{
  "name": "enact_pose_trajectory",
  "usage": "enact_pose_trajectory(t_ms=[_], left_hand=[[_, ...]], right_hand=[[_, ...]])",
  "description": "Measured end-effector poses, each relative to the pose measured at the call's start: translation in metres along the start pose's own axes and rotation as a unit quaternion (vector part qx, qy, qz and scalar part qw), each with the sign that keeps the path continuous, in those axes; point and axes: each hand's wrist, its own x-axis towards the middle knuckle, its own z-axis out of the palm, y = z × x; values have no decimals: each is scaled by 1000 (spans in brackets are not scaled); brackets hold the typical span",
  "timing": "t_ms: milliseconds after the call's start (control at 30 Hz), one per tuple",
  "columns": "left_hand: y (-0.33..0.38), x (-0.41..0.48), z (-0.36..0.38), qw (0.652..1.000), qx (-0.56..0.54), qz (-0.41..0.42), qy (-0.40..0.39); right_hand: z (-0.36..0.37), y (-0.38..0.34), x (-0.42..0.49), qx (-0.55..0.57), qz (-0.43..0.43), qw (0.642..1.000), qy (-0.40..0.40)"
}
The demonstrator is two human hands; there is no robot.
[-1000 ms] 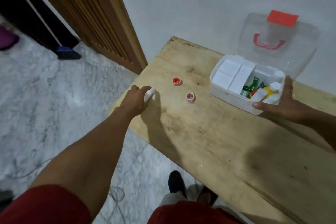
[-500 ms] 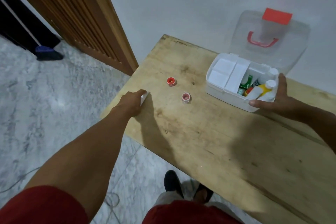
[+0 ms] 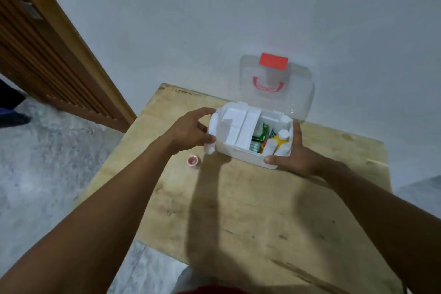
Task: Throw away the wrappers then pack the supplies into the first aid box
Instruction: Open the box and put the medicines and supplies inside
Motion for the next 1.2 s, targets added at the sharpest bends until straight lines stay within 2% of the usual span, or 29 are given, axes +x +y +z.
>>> enact_pose_trajectory(t_ms=[133, 400, 533, 733, 900, 1033, 1200], left_hand=[[19, 19, 17, 1000, 11, 5, -14], [29, 58, 10, 998, 44, 7, -50], [19, 68, 2, 995, 52, 4, -83], [14, 79, -10, 994, 67, 13, -82], [14, 94, -6, 986, 132, 50, -88], [11, 98, 4, 973, 182, 72, -125], [10, 98, 11, 963, 235, 88, -94]], right_hand=[[0, 7, 1, 9, -24, 1000, -18], [10, -3, 13, 78, 4, 997, -18], [18, -21, 20, 67, 11, 998, -3], [31, -32, 36, 39, 14, 999, 32], [33, -33, 37, 16, 34, 999, 38], [34, -40, 34, 15, 49, 998, 47], [33, -42, 31, 18, 51, 997, 51]])
